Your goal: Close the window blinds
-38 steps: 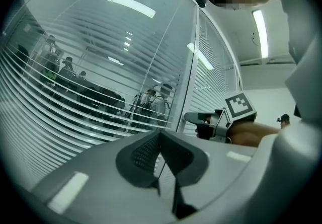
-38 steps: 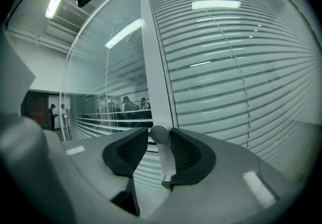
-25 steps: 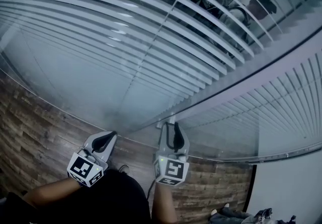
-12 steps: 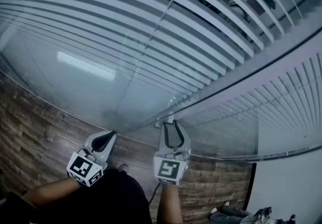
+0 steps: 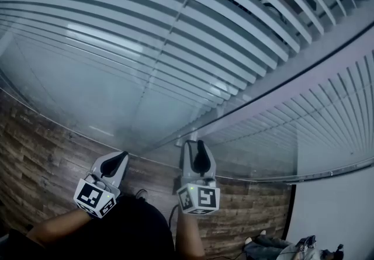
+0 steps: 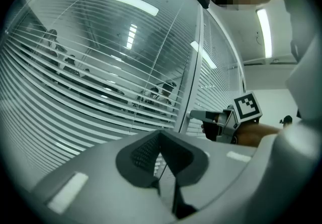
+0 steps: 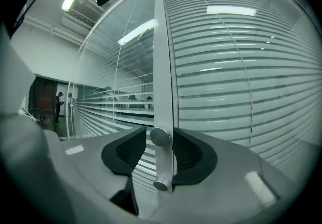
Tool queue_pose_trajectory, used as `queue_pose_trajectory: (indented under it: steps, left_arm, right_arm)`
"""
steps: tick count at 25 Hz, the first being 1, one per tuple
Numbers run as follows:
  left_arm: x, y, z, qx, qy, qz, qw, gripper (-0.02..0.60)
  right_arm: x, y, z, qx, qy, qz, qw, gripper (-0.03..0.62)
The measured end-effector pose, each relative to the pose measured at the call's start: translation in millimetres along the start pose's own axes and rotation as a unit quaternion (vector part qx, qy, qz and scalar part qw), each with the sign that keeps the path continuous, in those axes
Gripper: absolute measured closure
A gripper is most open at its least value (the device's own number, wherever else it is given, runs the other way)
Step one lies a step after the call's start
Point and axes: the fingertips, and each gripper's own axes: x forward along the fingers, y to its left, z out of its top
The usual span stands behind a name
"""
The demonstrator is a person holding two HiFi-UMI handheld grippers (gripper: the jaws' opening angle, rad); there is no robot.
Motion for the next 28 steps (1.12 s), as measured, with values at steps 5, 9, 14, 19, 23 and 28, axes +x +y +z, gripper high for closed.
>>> queue_pose_trajectory:
  steps: [5,9,14,19,23,28]
  left_arm:
    - [-1,-2,1,0.003,-0.001,0.004,1.0000,0.580]
    - [-4,-6,1,0.016,-0.004,0.000,0.9999,0.580]
    - [-6,-4,-6,0.009,0.000,0.007,0.9999,0.580]
    - [-5,-4,-2,0.004,-0.002,0.008,1.0000,0.580]
    - [-5,-4,-1,0.000,-0.001,0.008,1.0000,0.580]
    - [-6,-3,-1,0.001,-0.001,0.012,0.9999,0.580]
  right_arm:
    - [-2,-1,-2,0.015,-0.005,-0.029,0.999,0.448]
    - [-2,-1,-3,0.050,-0.015,-0.049,0.997,0.445]
    - [2,-6,-11,0.092,-0.009,-0.050,0.994,0.461]
    - [5,-9,-7,0.073,-0.007,-0.048,0.996,0.465]
    - [6,-8,-4,-0.001,0.012,-0.042,0.999,0.465]
    - [8,-5,-5,-0.126,0.041,-0.043,0.990,0.465]
